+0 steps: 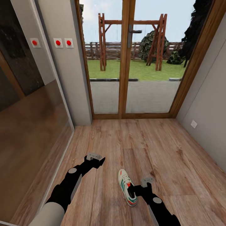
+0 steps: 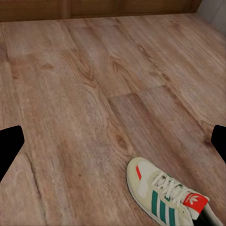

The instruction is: Pick up the two gym shoes and the two sandals from the corridor floor and place them onto the hallstand (shoe rack) in the corridor, making sure they are on the rack and not on the floor. Arrange them so the two gym shoes are next to each other and the two sandals are next to each other.

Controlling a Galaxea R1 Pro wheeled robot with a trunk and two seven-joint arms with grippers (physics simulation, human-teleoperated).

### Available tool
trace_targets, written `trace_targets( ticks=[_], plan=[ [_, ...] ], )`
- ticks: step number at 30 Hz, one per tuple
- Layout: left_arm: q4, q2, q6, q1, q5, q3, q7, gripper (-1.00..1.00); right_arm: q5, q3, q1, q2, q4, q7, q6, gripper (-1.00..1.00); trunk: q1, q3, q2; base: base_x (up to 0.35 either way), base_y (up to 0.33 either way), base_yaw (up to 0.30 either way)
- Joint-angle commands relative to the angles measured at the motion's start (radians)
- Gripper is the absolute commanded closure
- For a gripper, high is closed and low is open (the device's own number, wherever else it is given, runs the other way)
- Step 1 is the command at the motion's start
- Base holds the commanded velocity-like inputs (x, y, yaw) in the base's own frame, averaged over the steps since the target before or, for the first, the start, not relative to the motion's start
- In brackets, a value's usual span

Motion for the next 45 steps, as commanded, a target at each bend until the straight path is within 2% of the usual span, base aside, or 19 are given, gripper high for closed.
trace_targets(
  ticks=[1,41,45],
  plan=[
    [-0.003,0.0,0.005,0.0,-0.007,0.002,-0.005,-1.0,0.01,-0.009,-0.001,0.002,0.0,0.008,-0.004,-1.0,0.0,-0.001,0.0,0.001,0.0,0.0],
    [-0.005,0.0,0.005,0.0,-0.007,0.002,-0.005,-1.0,0.012,-0.01,-0.001,0.0,0.0,0.007,-0.004,-1.0,0.0,-0.001,0.0,0.049,0.03,0.0],
    [-0.013,0.0,0.023,-0.01,-0.007,0.0,-0.006,-1.0,0.013,-0.008,-0.001,0.001,0.001,0.008,-0.002,-1.0,0.0,-0.001,0.0,0.0,0.0,0.0]
  ],
)
